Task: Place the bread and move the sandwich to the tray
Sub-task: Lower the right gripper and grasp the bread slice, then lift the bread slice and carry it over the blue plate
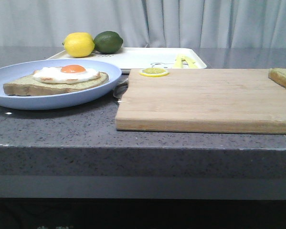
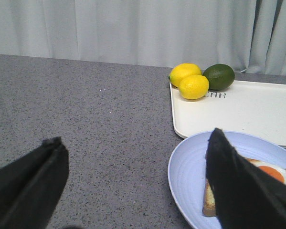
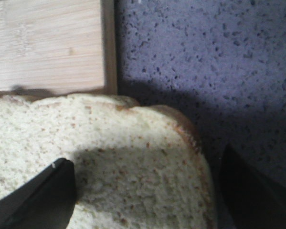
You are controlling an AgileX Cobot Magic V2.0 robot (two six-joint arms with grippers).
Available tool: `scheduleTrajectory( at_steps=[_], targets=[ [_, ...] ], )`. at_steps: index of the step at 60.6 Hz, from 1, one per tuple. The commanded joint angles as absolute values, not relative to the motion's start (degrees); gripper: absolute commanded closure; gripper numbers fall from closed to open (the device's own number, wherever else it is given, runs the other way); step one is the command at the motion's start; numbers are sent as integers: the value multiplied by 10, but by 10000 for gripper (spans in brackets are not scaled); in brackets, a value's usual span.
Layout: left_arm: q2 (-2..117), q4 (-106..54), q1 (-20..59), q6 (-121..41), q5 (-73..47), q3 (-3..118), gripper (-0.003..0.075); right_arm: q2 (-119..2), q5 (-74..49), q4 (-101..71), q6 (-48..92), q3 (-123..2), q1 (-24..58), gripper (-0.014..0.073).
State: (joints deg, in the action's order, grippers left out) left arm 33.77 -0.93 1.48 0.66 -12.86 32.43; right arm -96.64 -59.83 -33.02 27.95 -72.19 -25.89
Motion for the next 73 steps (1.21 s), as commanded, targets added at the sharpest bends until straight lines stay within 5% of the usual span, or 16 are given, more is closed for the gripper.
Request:
scheduleTrajectory(
  at_steps=[1,6,20,40,56,73],
  targets=[
    [341,-10,18,11,-81,346,134,-943,-604,-351,289,-740,-259,13],
    [341,-10,18,11,-81,346,134,-943,-607,-351,288,-740,-259,142],
    [341,-10,18,11,-81,346,134,-942,-607,-351,288,-740,-260,673],
    [341,-10,18,11,-81,346,134,-890,-621,-404,282,-786,-260,655],
    [341,-10,18,11,-81,346,134,-868,-717,-646,249,-829,-249,655],
    [341,-10,18,11,-81,346,134,-868,-617,-726,245,-829,-66,655]
  ],
)
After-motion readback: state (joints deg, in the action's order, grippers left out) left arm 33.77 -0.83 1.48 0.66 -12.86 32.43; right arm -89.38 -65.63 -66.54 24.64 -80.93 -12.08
